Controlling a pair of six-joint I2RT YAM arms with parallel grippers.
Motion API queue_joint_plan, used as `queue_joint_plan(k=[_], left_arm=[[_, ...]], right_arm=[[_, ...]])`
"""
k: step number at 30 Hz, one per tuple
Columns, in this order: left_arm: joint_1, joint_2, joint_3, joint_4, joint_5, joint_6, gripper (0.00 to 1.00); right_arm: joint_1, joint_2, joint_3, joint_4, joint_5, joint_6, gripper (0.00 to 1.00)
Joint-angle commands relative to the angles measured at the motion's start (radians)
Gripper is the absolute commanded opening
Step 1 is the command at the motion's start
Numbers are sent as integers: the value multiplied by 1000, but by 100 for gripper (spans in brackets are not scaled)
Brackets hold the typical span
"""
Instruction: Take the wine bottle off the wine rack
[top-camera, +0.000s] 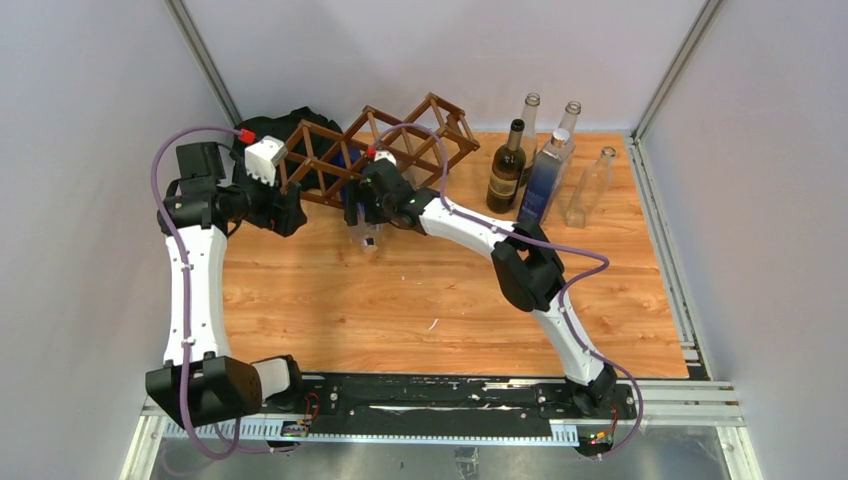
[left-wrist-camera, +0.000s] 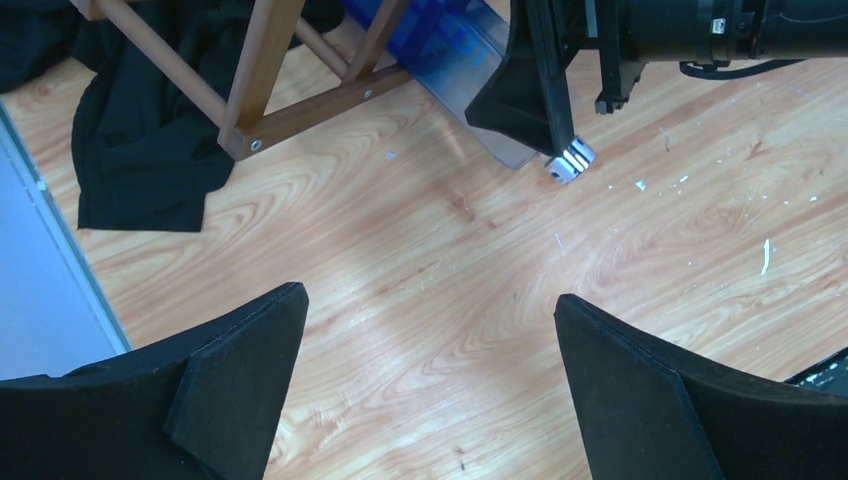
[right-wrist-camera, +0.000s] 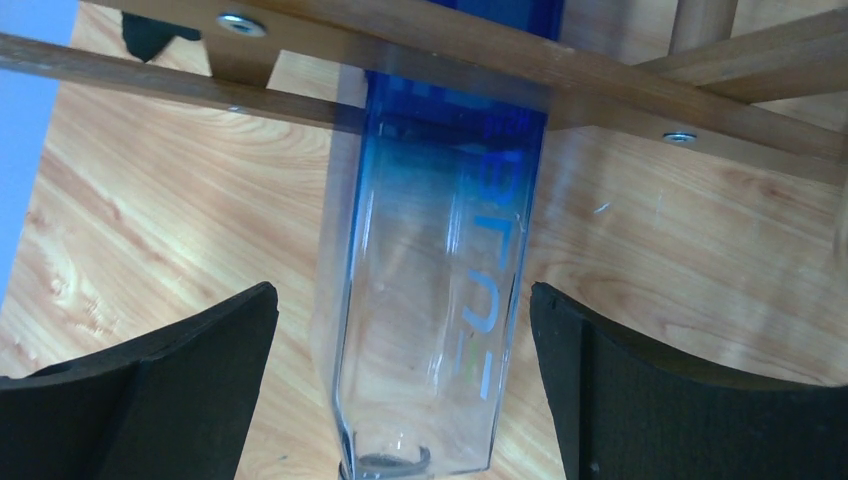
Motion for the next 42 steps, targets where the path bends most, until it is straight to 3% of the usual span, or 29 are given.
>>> queue_joint_plan(k=[1,12,15,24,26,30,32,35,42], left_arm=[[34,-15,-36,5,49,60,100],[61,-18,-135,5,43,175,100],[66,-21,-160,5,42,206,100],[71,-56,-242,5,45,326,100],[70,-65,-259,5,48,358,100],[70,-74,-284,5,70,410,100],[70,-75,-293,5,82,436,100],[71,-73,-306,5,98,465,100],[70,-59,-320,5,117,533,100]], right_arm=[[0,50,50,-32,81,18,100],[4,97,53,-35,175,69,100],[4,100,32,-8,164,81,96],[4,33,-116,200,69,103,64],[4,9,-154,246,47,109,52],[7,-34,-212,302,15,115,17],[9,-54,-231,318,5,113,7],[12,-88,-261,337,-25,115,0],[27,-173,-367,401,-66,124,0]])
